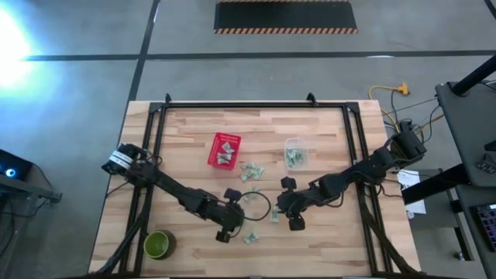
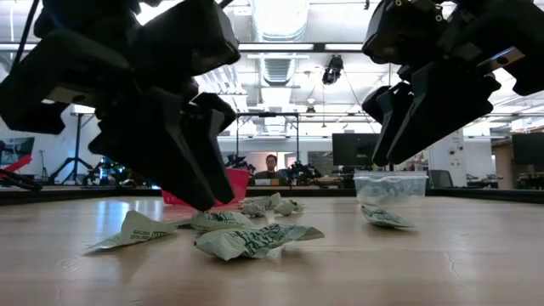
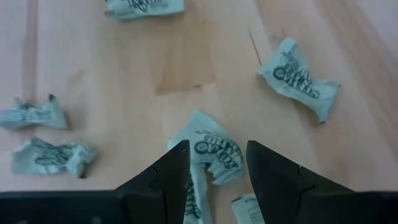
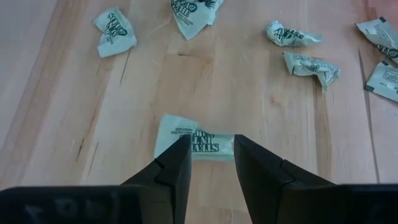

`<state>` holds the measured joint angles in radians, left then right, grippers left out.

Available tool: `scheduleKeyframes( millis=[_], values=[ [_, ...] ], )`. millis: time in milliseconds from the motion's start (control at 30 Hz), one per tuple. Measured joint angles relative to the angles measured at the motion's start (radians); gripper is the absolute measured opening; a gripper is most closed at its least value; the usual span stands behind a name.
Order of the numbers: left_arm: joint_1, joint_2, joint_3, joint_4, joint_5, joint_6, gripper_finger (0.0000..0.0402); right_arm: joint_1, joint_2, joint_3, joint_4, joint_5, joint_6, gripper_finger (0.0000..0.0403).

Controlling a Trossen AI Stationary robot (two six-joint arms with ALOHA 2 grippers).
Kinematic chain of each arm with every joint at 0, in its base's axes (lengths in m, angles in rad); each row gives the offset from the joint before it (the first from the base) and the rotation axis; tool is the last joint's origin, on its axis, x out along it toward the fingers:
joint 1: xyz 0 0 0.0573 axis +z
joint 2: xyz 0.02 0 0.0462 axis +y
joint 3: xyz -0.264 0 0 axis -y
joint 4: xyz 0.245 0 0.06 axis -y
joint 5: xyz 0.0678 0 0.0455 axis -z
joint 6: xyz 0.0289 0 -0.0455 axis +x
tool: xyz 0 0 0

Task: Pick and place items into bin
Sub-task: Put the stevia packet into the red bin

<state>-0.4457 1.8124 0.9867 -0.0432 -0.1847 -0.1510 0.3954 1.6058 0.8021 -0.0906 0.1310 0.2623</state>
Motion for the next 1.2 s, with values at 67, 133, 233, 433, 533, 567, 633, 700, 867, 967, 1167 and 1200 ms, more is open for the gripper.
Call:
scheduleKeyframes(
  millis=[67, 133, 233, 433, 533, 567, 633, 700, 867, 967, 1167, 1200],
  values=[
    [0.004, 0.006, -0.002, -0.003, 0.016, -0.008, 0.0141, 0.000, 0.000, 0.000, 0.000, 0.000, 0.000, 0.0110],
    [0.008, 0.013, -0.002, -0.001, 0.043, -0.009, 0.0141, 0.000, 0.000, 0.000, 0.000, 0.000, 0.000, 0.0107],
    [0.008, 0.020, -0.003, 0.002, 0.054, -0.009, 0.0141, 0.000, 0.000, 0.000, 0.000, 0.000, 0.000, 0.0103],
    [0.010, 0.024, -0.003, -0.001, 0.057, 0.007, 0.0141, 0.000, 0.000, -0.002, 0.000, 0.000, 0.000, 0.0096],
    [0.011, 0.024, -0.003, -0.011, 0.056, 0.027, 0.0135, 0.000, 0.000, -0.004, -0.001, 0.000, 0.000, 0.0092],
    [0.011, 0.024, -0.003, -0.014, 0.054, 0.032, 0.0130, 0.000, 0.000, -0.004, 0.000, 0.000, 0.000, 0.0090],
    [0.012, 0.024, -0.004, -0.017, 0.053, 0.037, 0.0111, 0.000, 0.000, -0.004, 0.000, 0.000, 0.000, 0.0088],
    [0.013, 0.024, -0.004, -0.019, 0.053, 0.057, 0.0085, 0.000, 0.000, -0.005, 0.000, 0.000, 0.000, 0.0085],
    [0.013, 0.023, 0.000, -0.020, 0.052, 0.105, 0.0013, 0.000, 0.000, -0.005, 0.000, 0.000, 0.000, 0.0079],
    [0.013, 0.020, 0.001, -0.021, 0.050, 0.114, 0.0010, 0.000, 0.000, -0.007, 0.000, 0.000, 0.000, 0.0075],
    [0.013, -0.019, 0.002, -0.019, -0.012, 0.158, 0.0013, 0.000, 0.000, -0.010, -0.001, 0.000, 0.000, 0.0072],
    [0.013, -0.029, 0.002, -0.018, -0.032, 0.164, 0.0011, 0.000, 0.000, -0.010, -0.001, 0.000, 0.000, 0.0073]
  ],
)
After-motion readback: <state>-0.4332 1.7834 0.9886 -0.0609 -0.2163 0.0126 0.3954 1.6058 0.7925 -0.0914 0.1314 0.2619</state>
